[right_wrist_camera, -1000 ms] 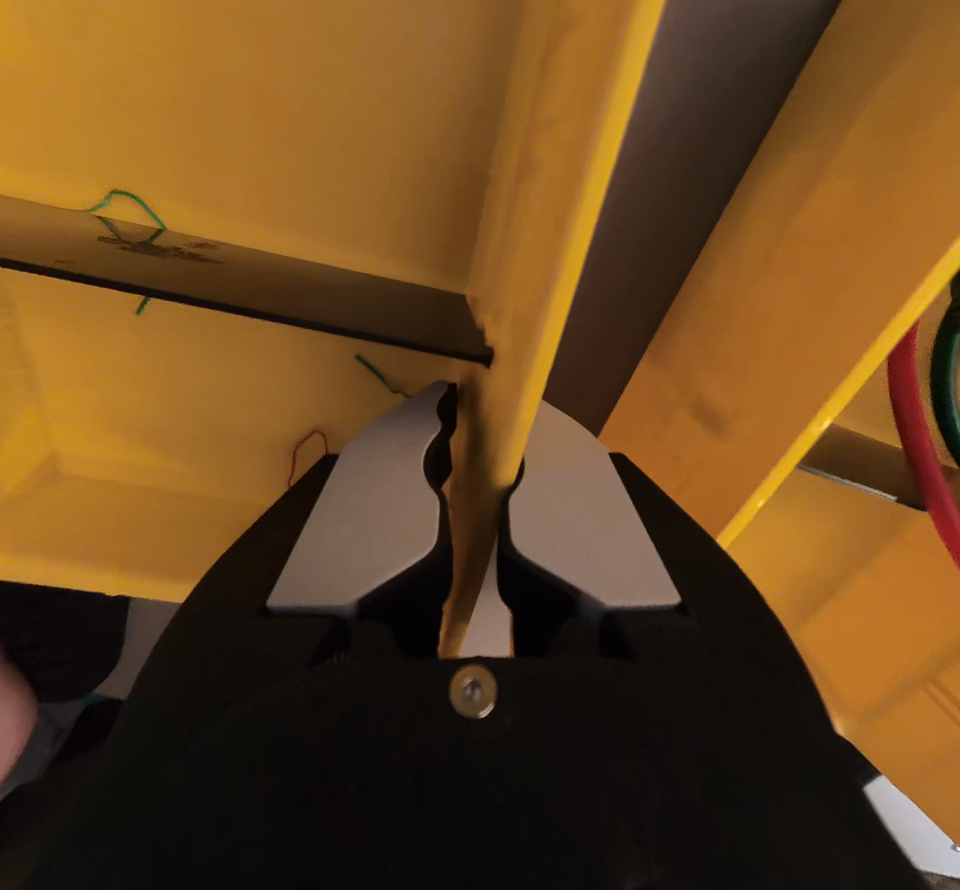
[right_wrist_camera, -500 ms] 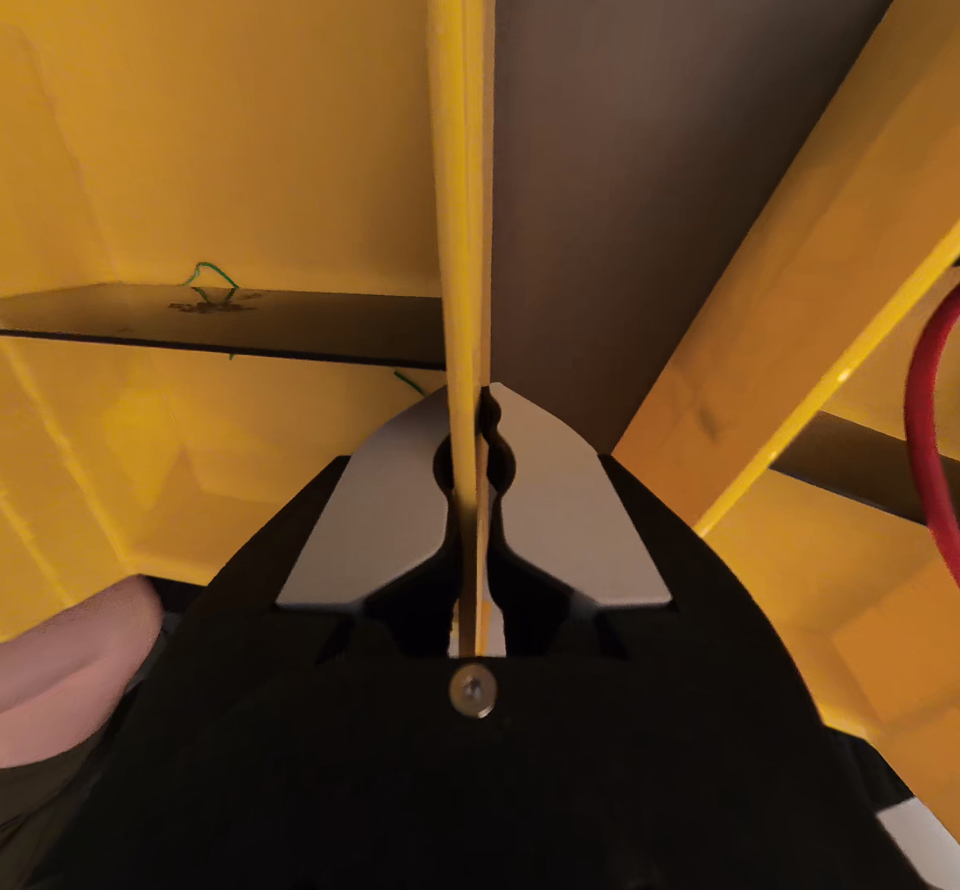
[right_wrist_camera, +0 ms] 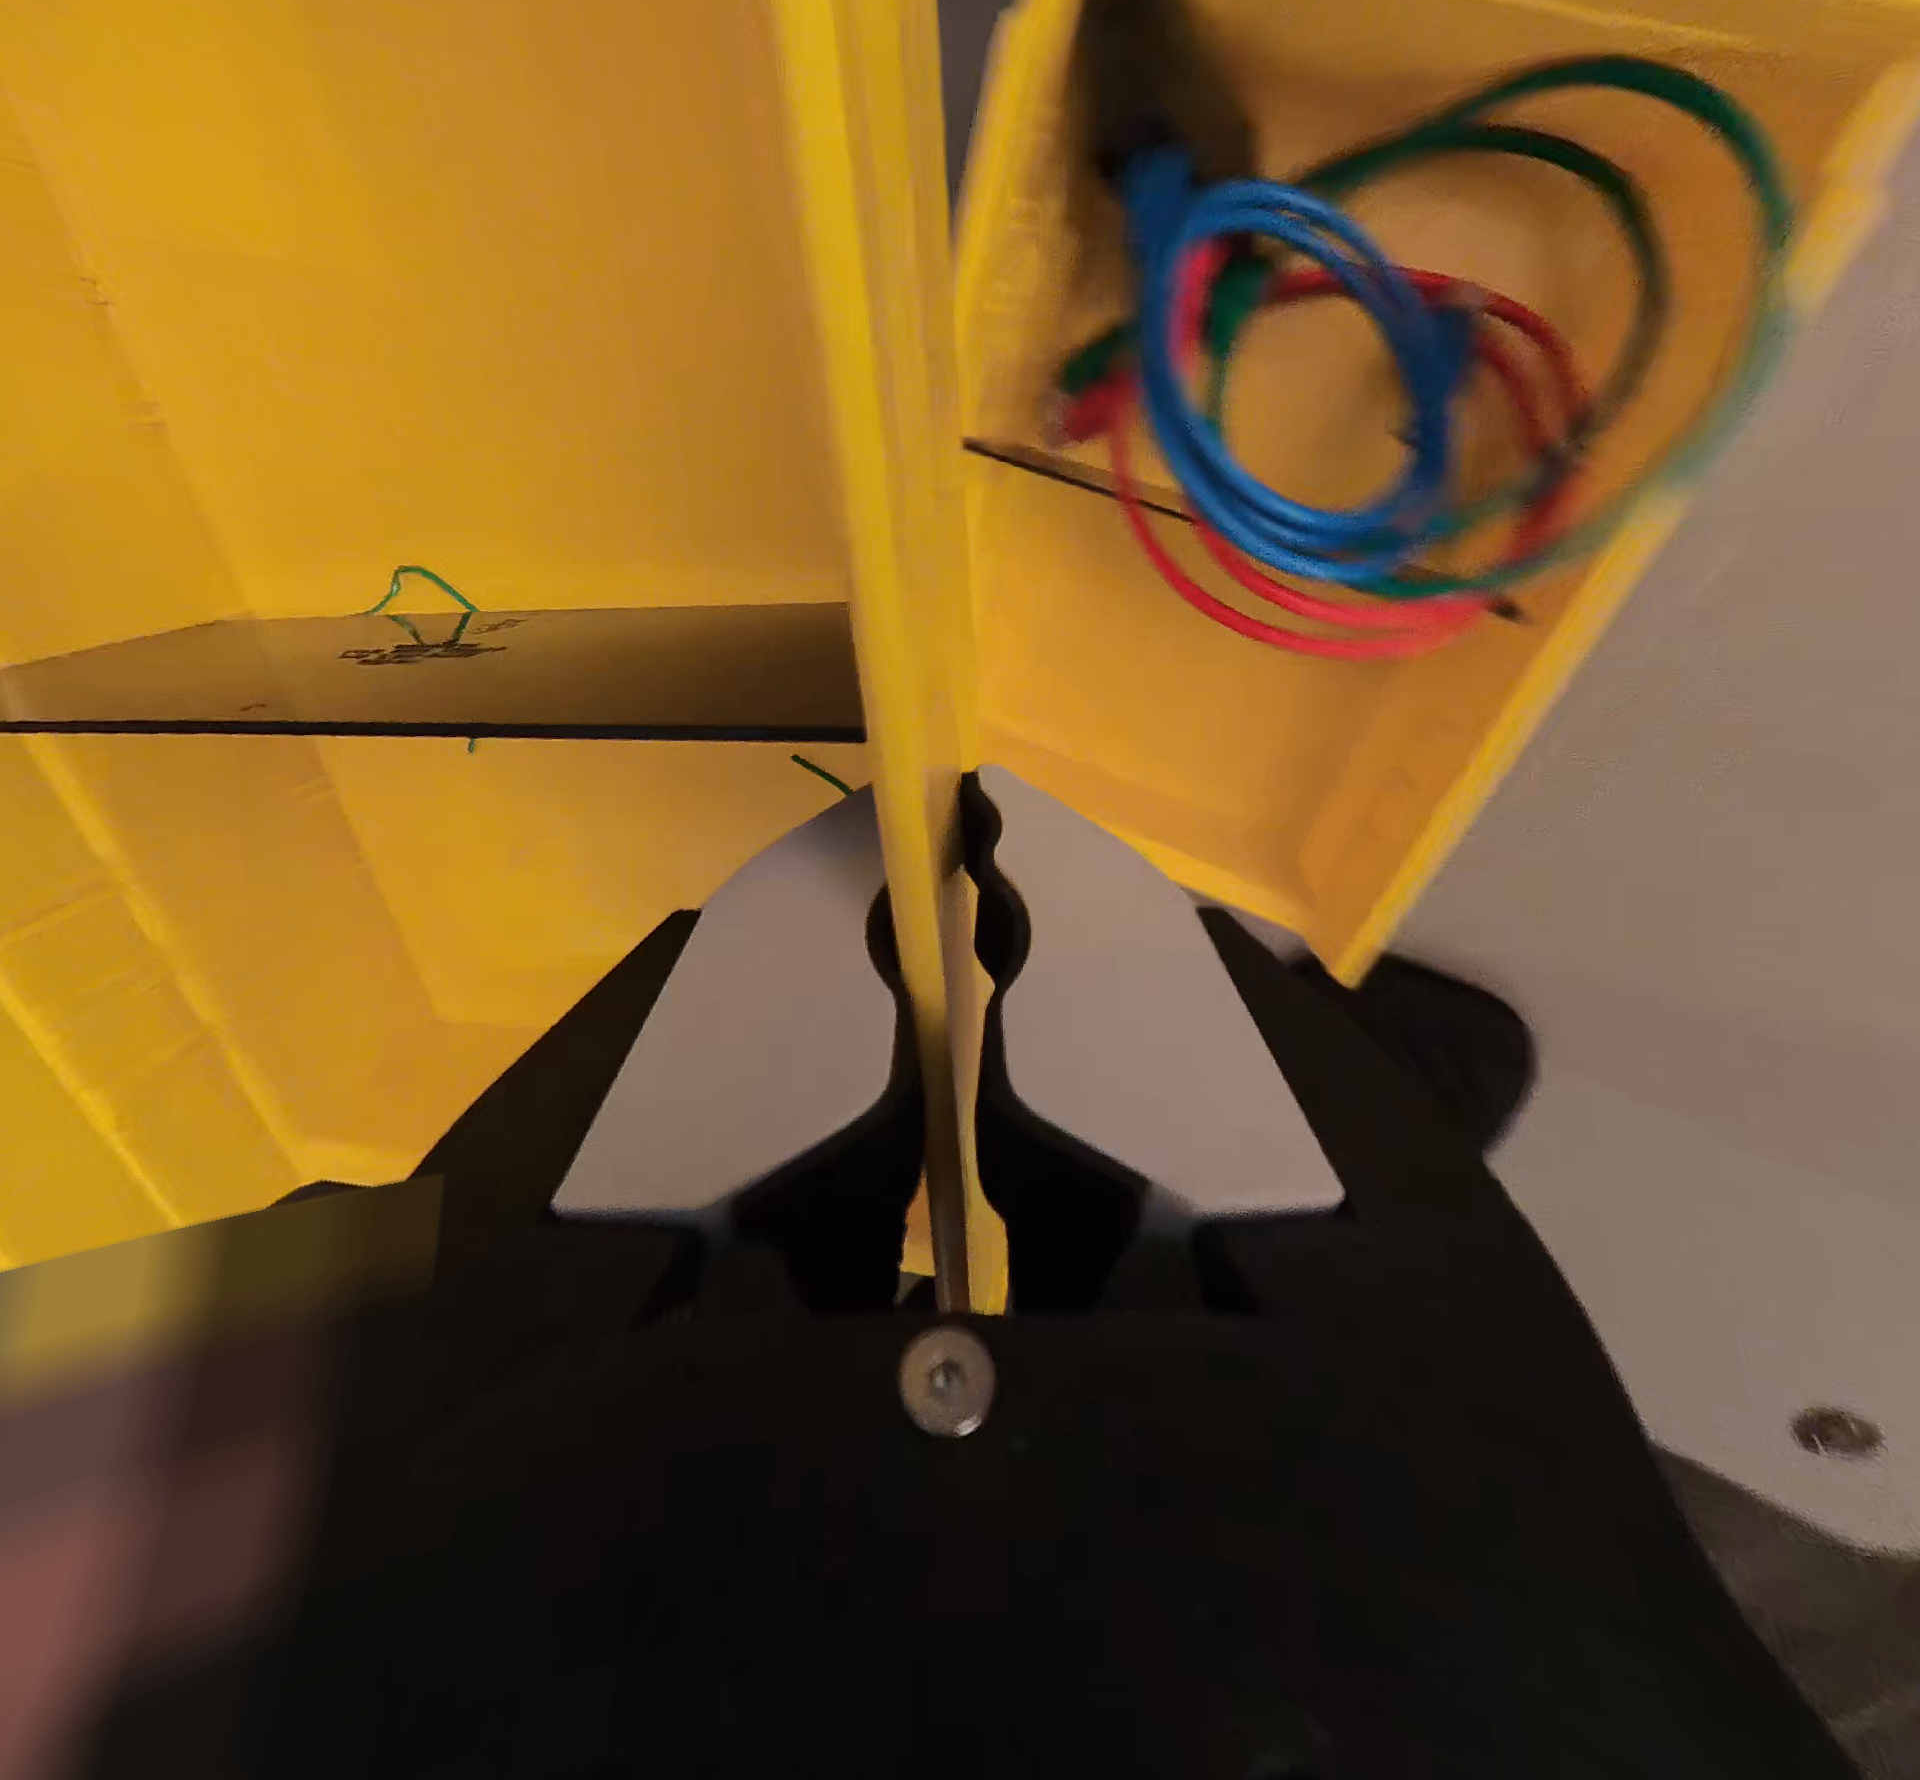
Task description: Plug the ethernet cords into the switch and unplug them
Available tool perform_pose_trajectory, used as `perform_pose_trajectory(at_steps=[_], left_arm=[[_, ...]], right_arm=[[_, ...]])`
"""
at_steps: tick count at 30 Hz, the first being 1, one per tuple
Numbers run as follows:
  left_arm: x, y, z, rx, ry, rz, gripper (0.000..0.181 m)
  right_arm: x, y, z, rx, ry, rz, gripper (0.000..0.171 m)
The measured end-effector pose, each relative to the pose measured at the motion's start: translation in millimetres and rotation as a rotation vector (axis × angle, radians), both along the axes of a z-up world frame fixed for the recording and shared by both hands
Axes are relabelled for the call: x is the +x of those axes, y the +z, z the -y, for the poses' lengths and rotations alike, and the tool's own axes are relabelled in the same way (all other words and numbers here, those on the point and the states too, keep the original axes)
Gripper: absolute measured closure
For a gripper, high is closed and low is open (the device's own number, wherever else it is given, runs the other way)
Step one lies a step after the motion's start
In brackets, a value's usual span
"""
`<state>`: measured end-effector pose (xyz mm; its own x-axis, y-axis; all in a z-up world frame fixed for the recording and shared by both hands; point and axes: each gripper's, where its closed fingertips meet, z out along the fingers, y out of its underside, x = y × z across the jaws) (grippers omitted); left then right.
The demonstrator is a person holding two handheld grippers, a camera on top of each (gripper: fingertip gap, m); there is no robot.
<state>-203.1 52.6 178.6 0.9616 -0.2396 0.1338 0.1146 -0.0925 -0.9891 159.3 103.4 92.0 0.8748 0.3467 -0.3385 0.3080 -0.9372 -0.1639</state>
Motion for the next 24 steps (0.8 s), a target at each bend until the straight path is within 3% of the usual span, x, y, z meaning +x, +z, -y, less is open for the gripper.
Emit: perform_pose_trajectory(at_steps=[4,6,11,14,18,24], left_arm=[[32,-14,-13,-0.064,-0.061,-0.073,0.130],[42,-26,-29,-0.105,-0.013,-0.138,0.129],[78,-63,-60,-0.219,-0.019,-0.284,0.126],[96,-75,-67,-0.247,-0.038,-0.343,0.125],[114,-85,-74,-0.263,-0.060,-0.379,0.125],[131,-110,-88,-0.321,-0.071,-0.425,0.125]], right_arm=[[120,16,8,0.003,-0.129,0.044,0.166],[170,10,18,0.000,-0.149,0.041,0.165],[257,-39,21,-0.012,-0.266,-0.079,0.167],[305,-74,11,0.033,-0.354,-0.038,0.166],[346,-120,5,0.073,-0.389,0.123,0.166],[350,-184,-6,-0.011,-0.421,0.137,0.166]])
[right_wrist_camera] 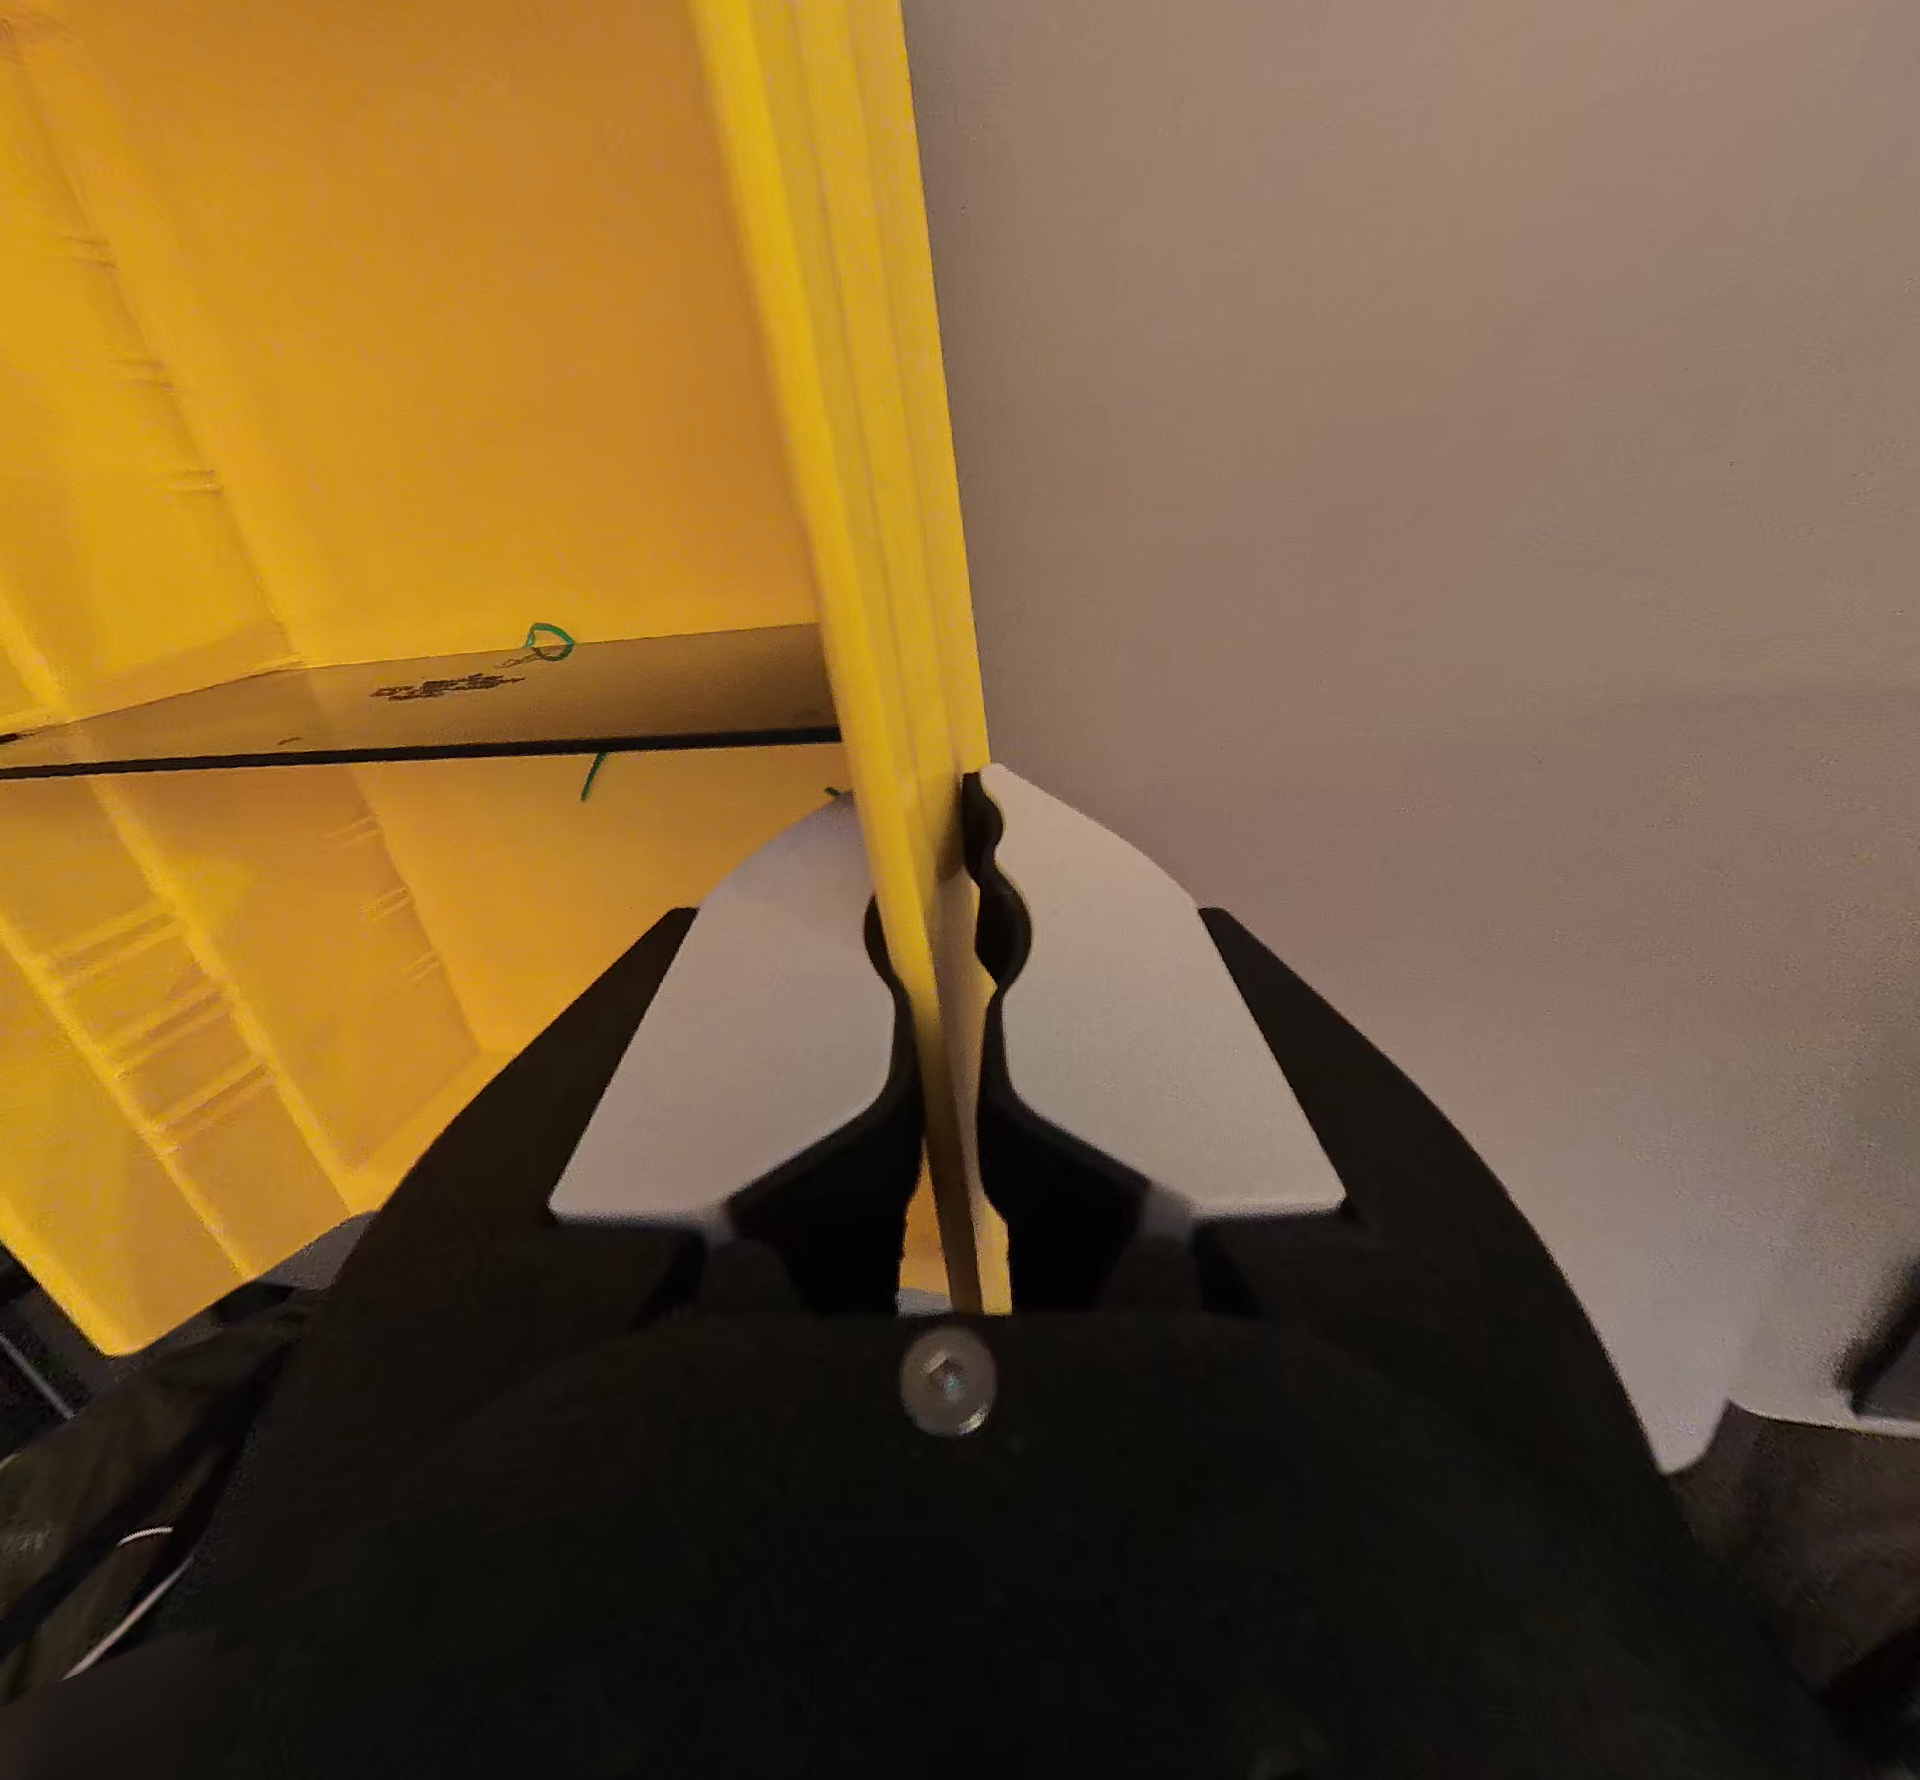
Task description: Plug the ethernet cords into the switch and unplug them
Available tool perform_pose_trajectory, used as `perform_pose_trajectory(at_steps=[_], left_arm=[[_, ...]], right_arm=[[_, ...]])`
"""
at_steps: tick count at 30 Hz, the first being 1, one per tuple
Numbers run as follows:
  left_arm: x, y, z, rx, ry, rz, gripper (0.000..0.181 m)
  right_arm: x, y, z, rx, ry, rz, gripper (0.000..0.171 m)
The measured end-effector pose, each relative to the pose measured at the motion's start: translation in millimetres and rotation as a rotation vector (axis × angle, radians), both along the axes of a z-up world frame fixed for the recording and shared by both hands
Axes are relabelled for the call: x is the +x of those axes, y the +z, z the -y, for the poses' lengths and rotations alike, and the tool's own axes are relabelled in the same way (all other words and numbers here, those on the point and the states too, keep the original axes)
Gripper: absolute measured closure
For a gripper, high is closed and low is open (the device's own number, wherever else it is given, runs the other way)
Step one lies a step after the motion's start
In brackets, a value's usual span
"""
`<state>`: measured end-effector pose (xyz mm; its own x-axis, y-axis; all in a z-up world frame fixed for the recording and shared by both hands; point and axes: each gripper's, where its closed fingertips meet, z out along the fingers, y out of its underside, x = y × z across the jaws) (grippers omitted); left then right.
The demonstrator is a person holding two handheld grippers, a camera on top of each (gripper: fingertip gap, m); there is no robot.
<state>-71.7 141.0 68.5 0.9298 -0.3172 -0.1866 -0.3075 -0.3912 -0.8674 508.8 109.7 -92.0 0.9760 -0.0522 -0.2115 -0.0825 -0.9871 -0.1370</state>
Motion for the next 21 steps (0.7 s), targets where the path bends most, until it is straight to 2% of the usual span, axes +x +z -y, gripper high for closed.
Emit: perform_pose_trajectory(at_steps=[5,7,11,18,21], left_arm=[[39,-40,-4,-0.118,-0.113,-0.042,0.116],[65,-55,3,-0.182,-0.213,-0.027,0.114],[116,-73,20,-0.253,-0.375,0.064,0.112],[151,-98,33,-0.428,-0.361,0.199,0.113],[157,-113,36,-0.541,-0.318,0.101,0.111]], right_arm=[[-3,-36,-14,-0.010,-0.039,-0.025,0.166],[-5,-33,-17,-0.015,-0.050,-0.083,0.161],[8,-31,-20,0.010,-0.088,-0.060,0.161],[6,-29,-17,0.037,-0.102,-0.191,0.155],[5,-24,-16,0.051,-0.063,-0.165,0.156]])
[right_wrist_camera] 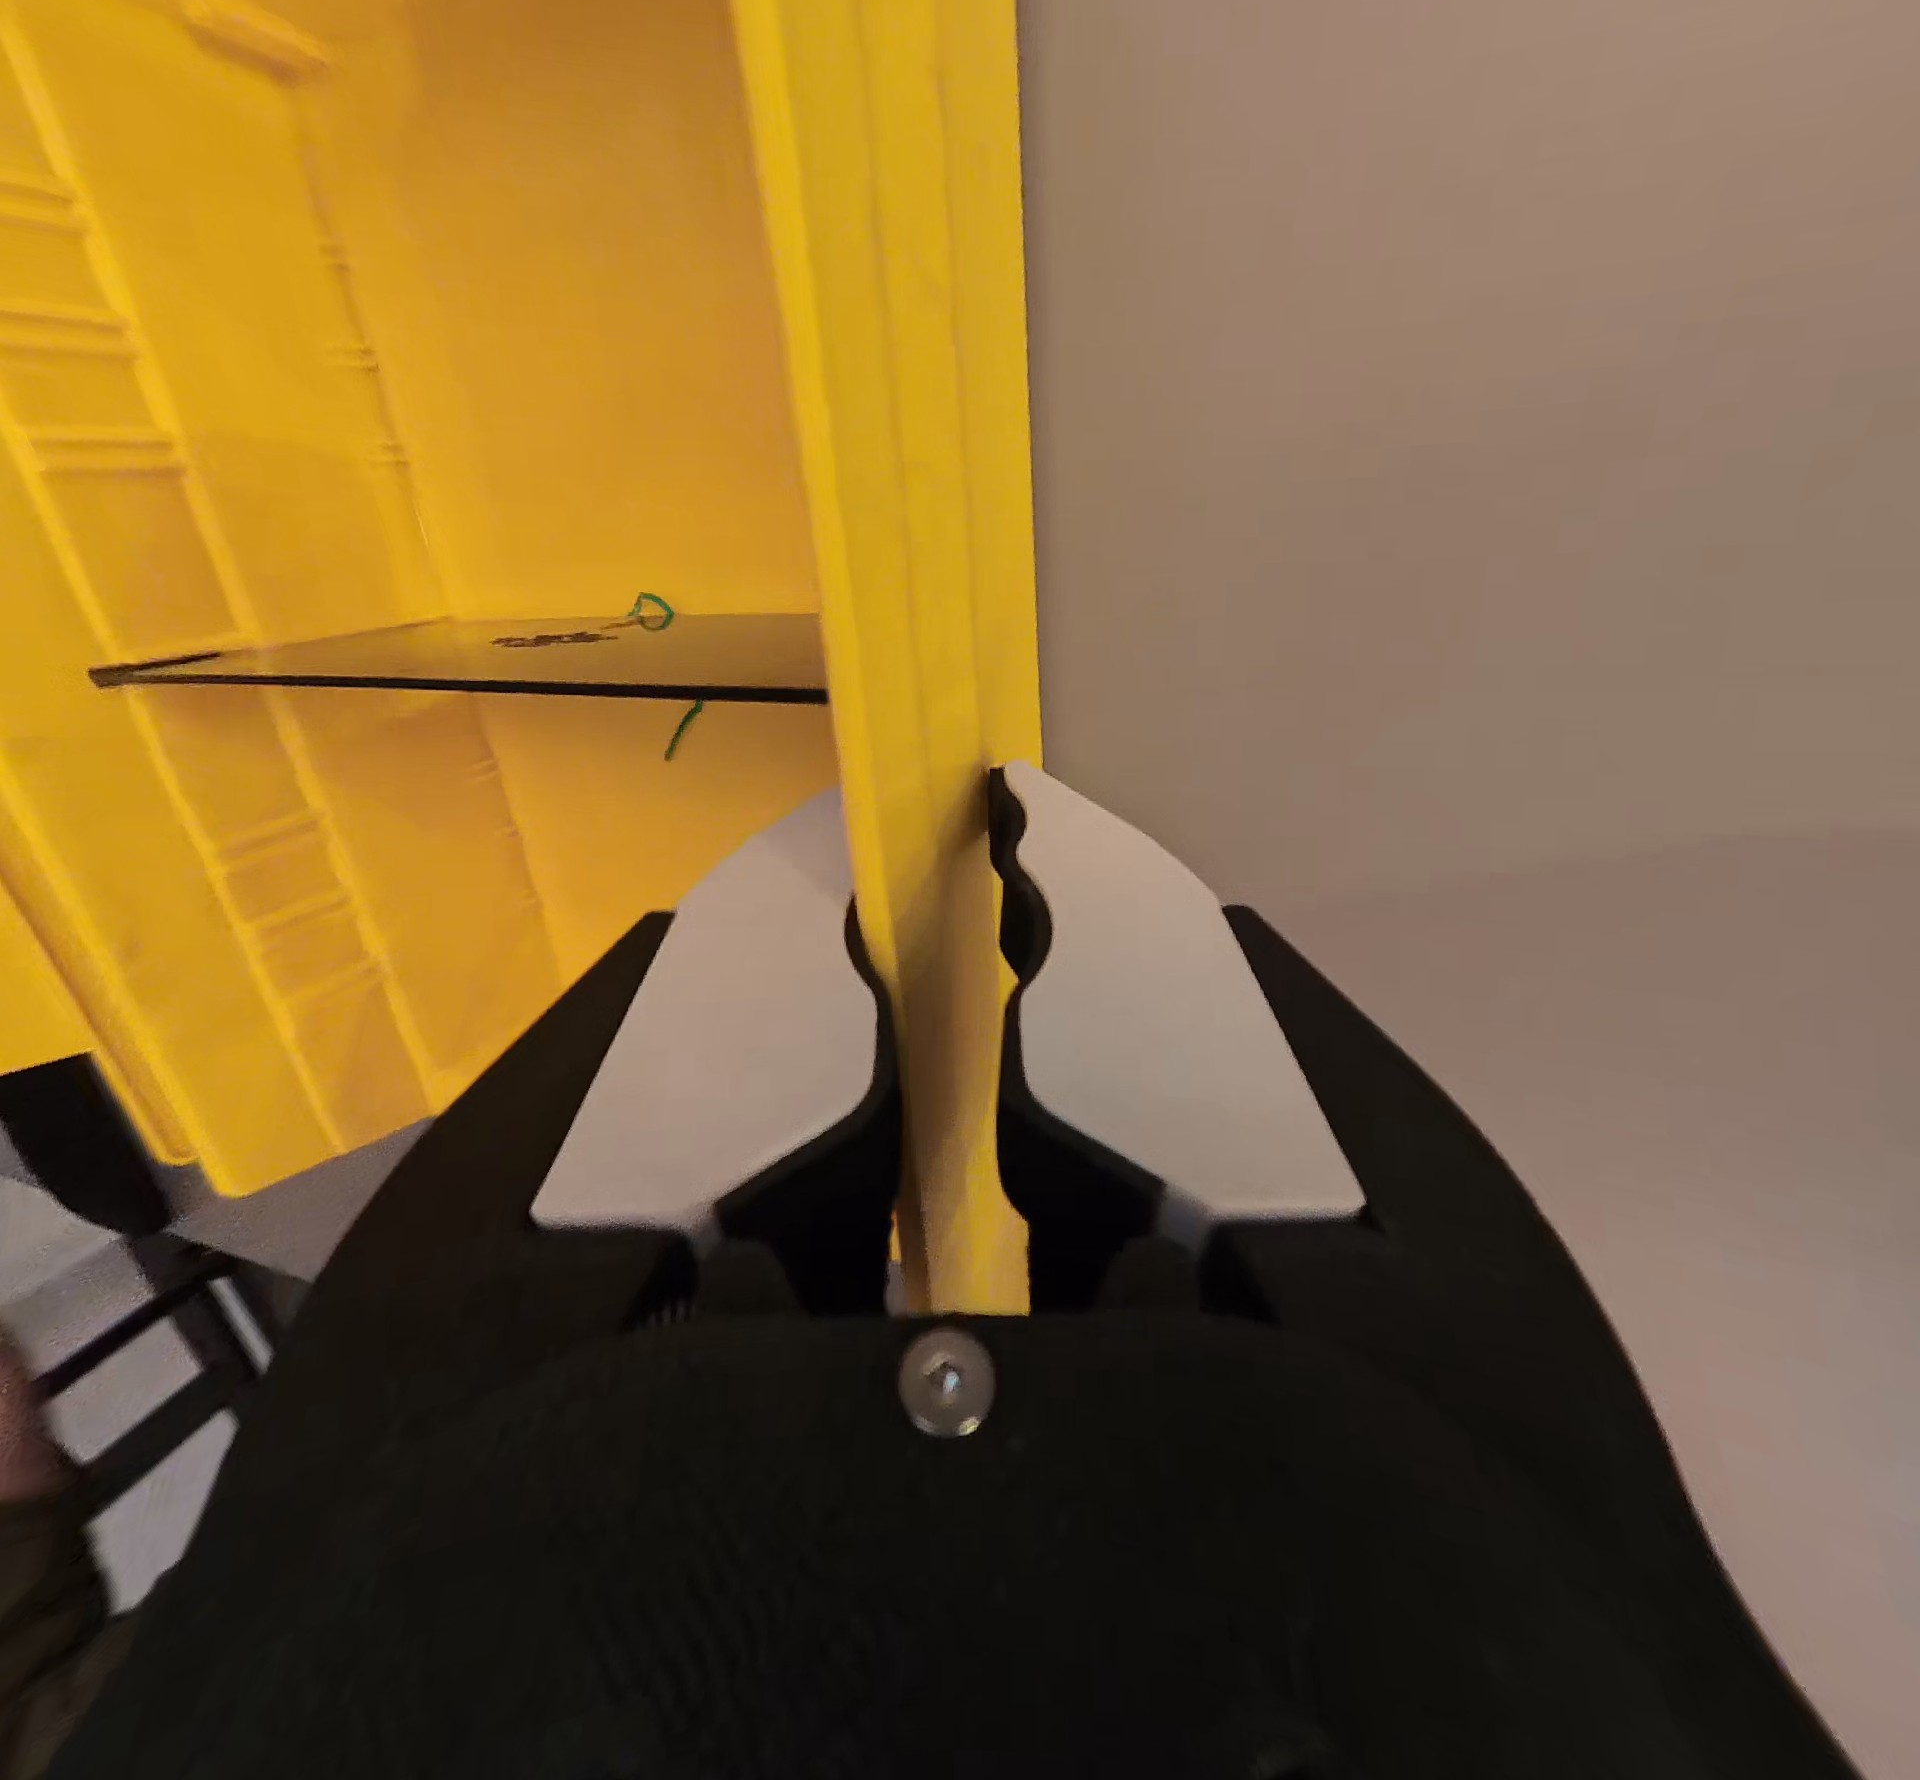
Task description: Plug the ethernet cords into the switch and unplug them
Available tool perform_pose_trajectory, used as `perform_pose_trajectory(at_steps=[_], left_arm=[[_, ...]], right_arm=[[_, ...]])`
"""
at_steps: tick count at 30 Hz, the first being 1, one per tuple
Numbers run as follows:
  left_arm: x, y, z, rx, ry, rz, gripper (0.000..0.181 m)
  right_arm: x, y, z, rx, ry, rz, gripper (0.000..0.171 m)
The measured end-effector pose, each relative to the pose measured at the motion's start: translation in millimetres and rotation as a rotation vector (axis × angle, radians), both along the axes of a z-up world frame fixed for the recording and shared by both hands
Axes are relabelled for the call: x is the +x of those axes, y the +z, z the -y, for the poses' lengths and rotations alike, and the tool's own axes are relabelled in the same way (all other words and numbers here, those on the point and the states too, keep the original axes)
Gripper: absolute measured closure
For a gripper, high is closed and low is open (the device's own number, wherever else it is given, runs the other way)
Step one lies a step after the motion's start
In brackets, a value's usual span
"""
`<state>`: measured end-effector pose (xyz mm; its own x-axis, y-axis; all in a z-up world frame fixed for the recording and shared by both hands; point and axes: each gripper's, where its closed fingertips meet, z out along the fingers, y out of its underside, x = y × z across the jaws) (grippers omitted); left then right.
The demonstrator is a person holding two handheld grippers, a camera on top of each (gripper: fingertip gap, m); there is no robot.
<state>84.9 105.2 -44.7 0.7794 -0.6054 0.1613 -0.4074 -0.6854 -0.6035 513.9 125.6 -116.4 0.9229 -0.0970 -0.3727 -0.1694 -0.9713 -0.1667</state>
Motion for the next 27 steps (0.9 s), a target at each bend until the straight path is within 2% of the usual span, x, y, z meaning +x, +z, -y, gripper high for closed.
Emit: perform_pose_trajectory(at_steps=[2,4,7,9,10,11,12,18,20,25,27], left_arm=[[2,-9,2,-0.060,-0.017,-0.098,0.112],[3,-23,12,-0.199,-0.045,-0.174,0.115],[-14,-44,10,-0.341,-0.026,-0.342,0.118],[-13,-49,7,-0.415,-0.018,-0.345,0.121],[-9,-48,5,-0.439,-0.007,-0.320,0.136],[-4,-46,2,-0.446,-0.009,-0.286,0.159],[-1,-45,-1,-0.447,-0.005,-0.271,0.168],[-16,-45,1,-0.539,-0.097,-0.469,0.168],[-30,-45,-2,-0.580,-0.058,-0.499,0.170],[-97,-43,-13,-0.547,0.024,-0.670,0.170],[-121,-43,-12,-0.573,0.100,-0.614,0.175]], right_arm=[[0,-1,-1,-0.001,0.020,0.028,0.158],[-2,-2,-3,0.001,0.030,0.019,0.158],[-6,-5,-4,-0.006,0.036,-0.008,0.158],[-10,-5,-3,-0.003,0.055,-0.010,0.158],[-11,-5,-2,-0.004,0.065,-0.007,0.157],[-12,-4,-1,-0.005,0.072,-0.005,0.157],[-12,-4,-1,-0.008,0.077,-0.004,0.157],[-16,-3,0,-0.018,0.095,0.003,0.157],[-18,-4,0,-0.018,0.110,0.003,0.157],[-30,-3,-3,-0.018,0.152,-0.007,0.155],[-36,-3,-4,-0.021,0.182,-0.001,0.155]])
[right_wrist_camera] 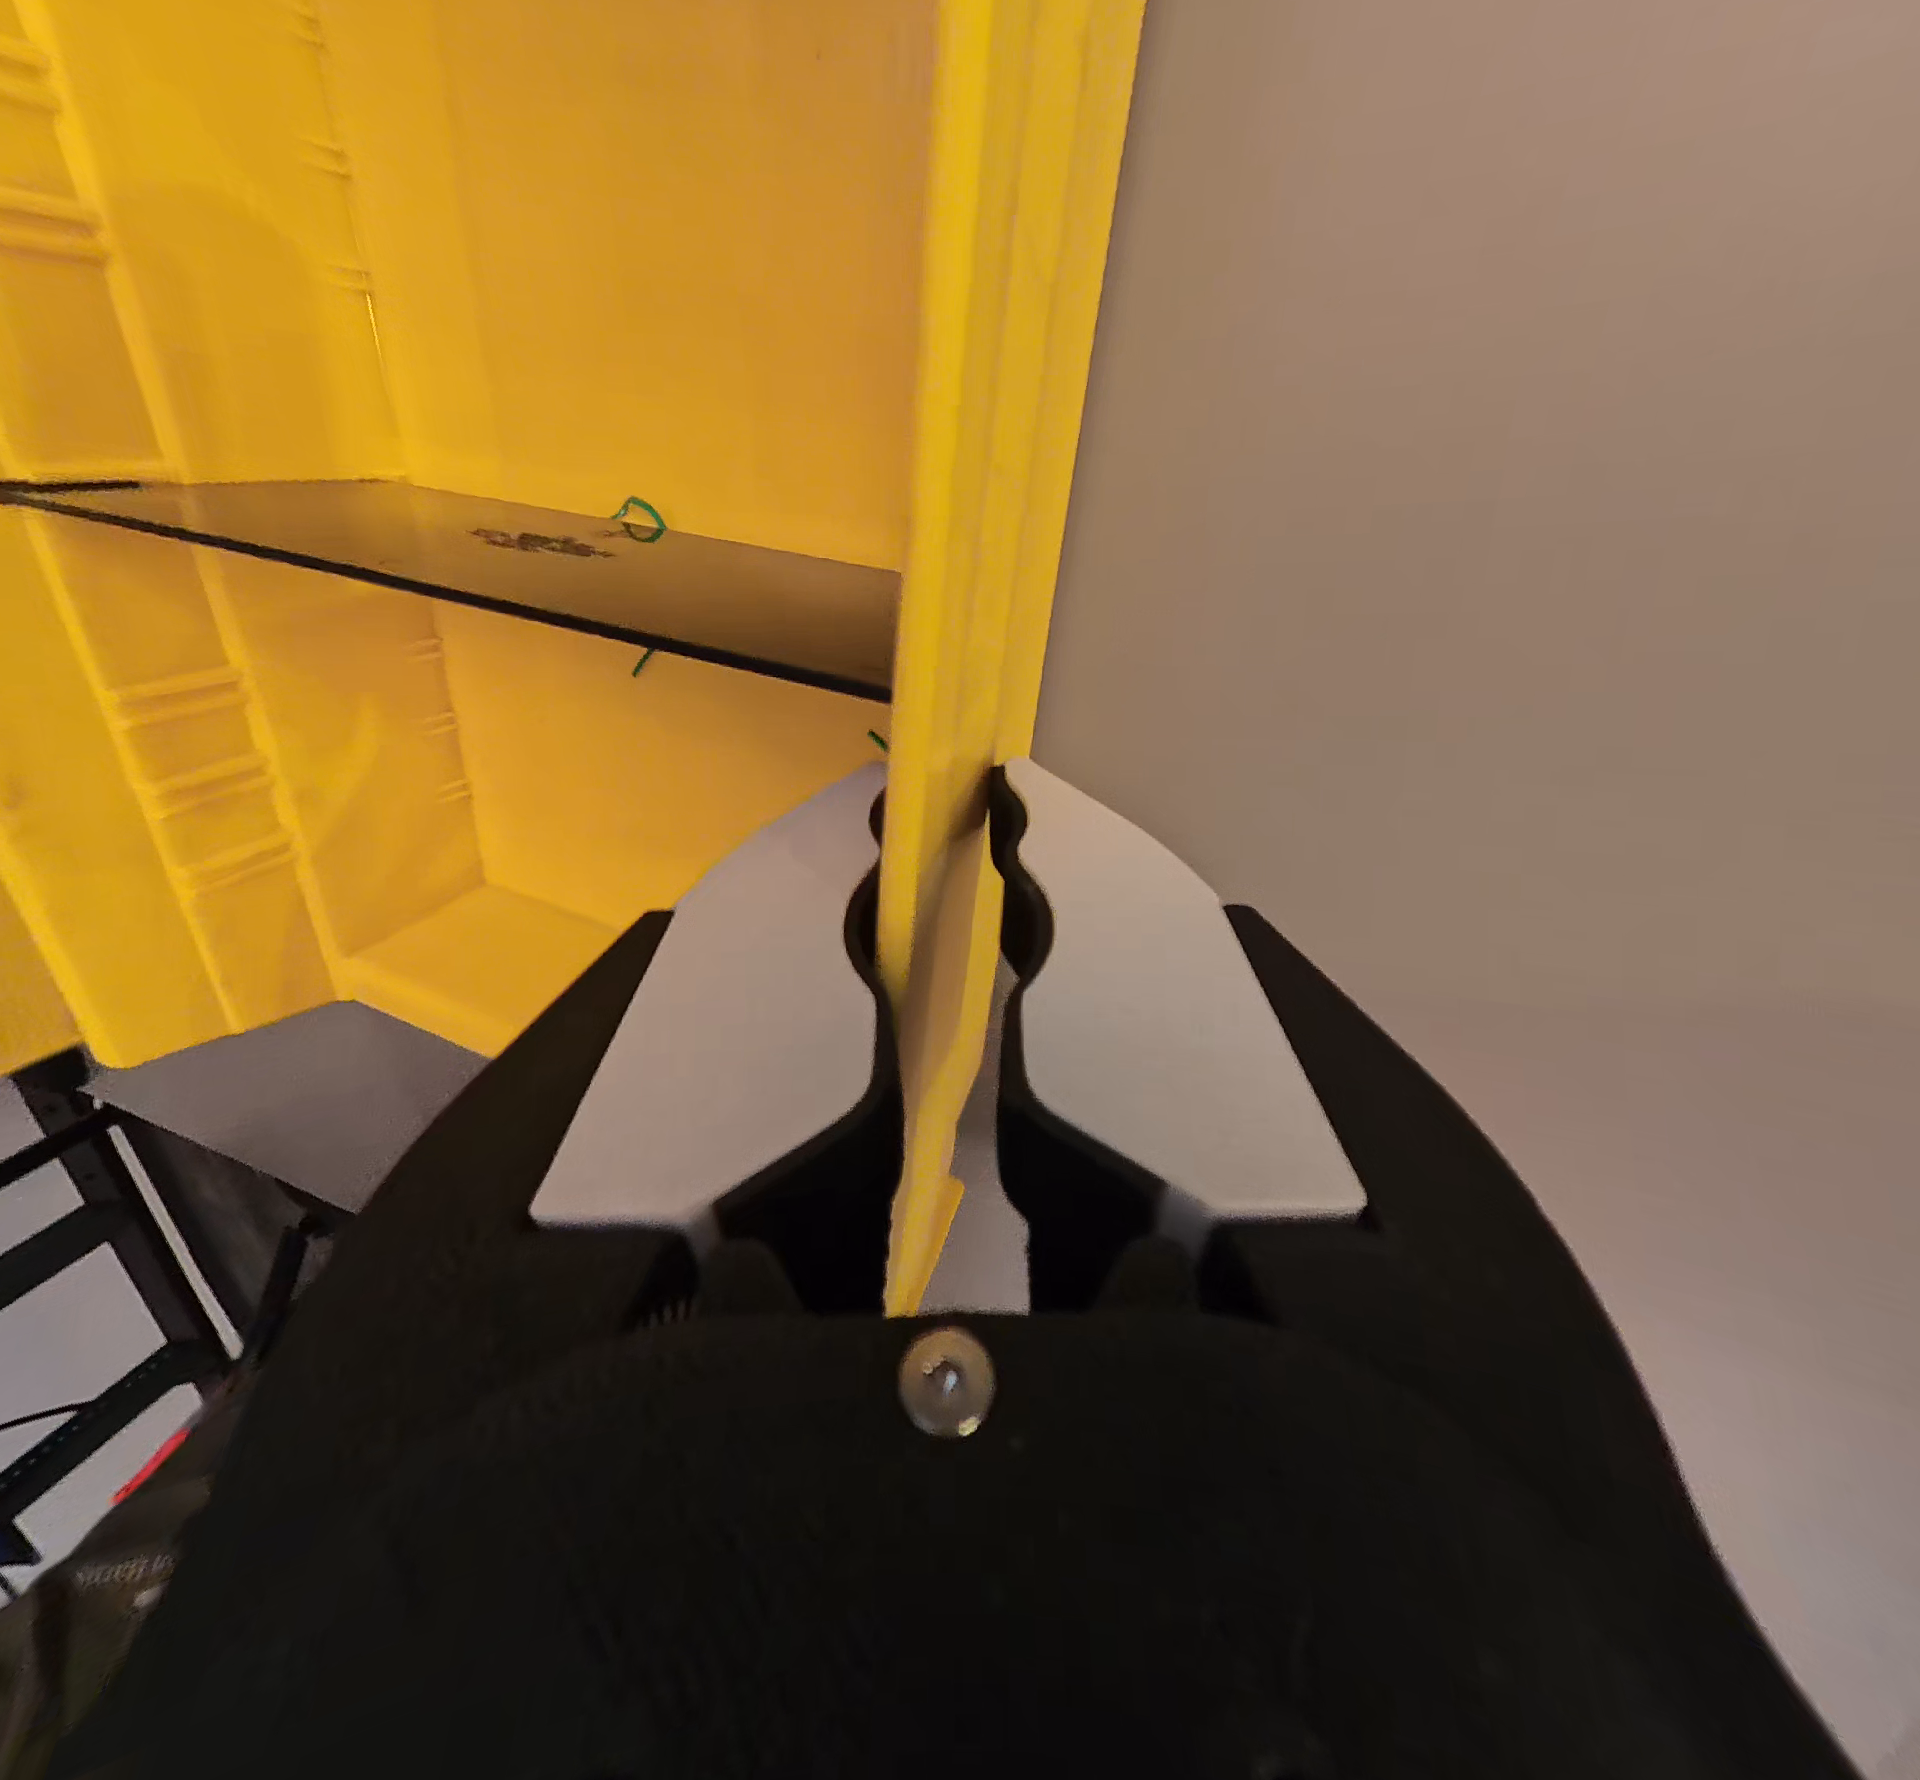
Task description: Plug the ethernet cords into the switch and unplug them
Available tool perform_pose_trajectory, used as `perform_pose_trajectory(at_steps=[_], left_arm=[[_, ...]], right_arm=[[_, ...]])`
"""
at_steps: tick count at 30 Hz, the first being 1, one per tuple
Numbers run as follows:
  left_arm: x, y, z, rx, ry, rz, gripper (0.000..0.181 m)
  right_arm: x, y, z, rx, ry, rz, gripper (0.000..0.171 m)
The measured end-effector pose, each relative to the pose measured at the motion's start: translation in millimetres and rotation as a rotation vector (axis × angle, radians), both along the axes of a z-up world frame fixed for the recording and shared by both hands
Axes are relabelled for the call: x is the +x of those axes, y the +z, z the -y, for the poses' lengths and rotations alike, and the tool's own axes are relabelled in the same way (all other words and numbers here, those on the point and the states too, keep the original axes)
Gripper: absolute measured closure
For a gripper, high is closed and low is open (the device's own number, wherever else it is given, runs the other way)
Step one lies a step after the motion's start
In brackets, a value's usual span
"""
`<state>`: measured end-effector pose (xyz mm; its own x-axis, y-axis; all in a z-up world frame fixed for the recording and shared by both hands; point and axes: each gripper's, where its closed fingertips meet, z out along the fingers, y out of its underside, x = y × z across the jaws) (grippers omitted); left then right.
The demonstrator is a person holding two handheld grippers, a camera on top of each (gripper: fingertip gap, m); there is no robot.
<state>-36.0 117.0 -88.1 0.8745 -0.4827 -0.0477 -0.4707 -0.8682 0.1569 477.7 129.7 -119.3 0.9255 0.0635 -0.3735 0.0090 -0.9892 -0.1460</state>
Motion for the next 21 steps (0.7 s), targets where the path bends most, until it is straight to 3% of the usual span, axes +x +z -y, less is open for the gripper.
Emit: perform_pose_trajectory(at_steps=[3,15,21], left_arm=[[-30,0,2,0.034,0.147,0.123,0.177],[-185,2,30,0.235,0.522,0.195,0.177],[-230,2,46,0.285,0.583,0.181,0.178]], right_arm=[[-9,0,-1,-0.005,0.038,-0.001,0.155],[-26,0,-10,0.000,0.065,-0.042,0.154],[-29,-1,-3,-0.030,0.107,0.021,0.156]])
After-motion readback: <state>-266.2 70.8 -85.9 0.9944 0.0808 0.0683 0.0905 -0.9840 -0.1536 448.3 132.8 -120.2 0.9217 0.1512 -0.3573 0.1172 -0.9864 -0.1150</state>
